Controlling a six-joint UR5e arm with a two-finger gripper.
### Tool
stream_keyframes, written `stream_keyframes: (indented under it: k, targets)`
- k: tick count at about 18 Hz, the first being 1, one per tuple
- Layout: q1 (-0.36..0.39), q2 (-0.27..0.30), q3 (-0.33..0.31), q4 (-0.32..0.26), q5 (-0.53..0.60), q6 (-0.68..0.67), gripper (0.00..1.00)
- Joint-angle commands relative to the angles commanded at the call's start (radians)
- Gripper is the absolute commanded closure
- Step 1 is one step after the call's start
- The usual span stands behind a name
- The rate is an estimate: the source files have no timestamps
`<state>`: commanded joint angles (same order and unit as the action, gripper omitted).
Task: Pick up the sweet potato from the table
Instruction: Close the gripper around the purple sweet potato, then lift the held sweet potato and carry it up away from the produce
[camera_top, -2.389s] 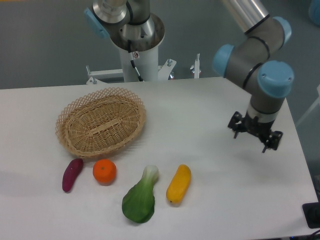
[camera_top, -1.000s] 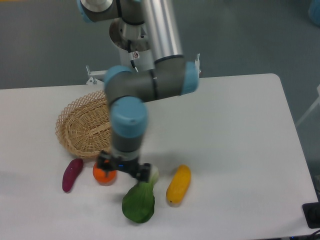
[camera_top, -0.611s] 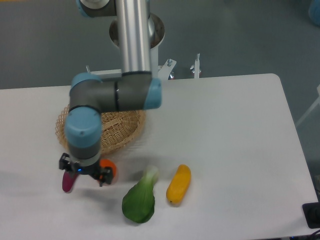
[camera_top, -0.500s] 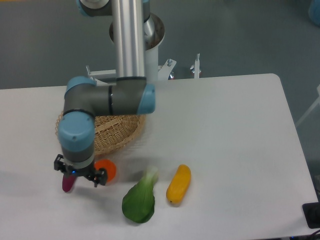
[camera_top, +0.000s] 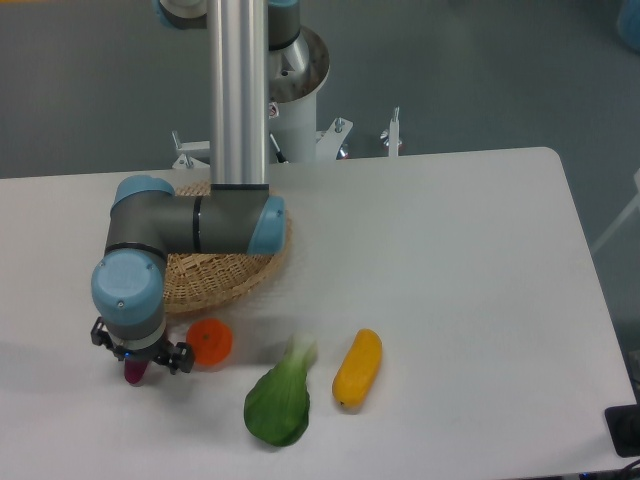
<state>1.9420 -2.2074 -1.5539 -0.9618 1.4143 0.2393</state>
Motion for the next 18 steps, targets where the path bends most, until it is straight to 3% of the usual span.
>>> stream_keyframes:
  k: [1,2,5,8,18]
  targets:
    - [-0.005,0.000,0.000,0.000,0.000,-0.002,0.04]
    - [-0.008,0.000,0.000,0.000,0.000,-0.011,0.15]
    - [-0.011,0.002,0.002,0.000,0.000,-0.058,0.58]
    - [-0.011,0.012,0.017,-0.002,0.002,-0.066,0.87]
    - [0.005,0.061,0.032,-0.005,0.002,-0.066,0.91]
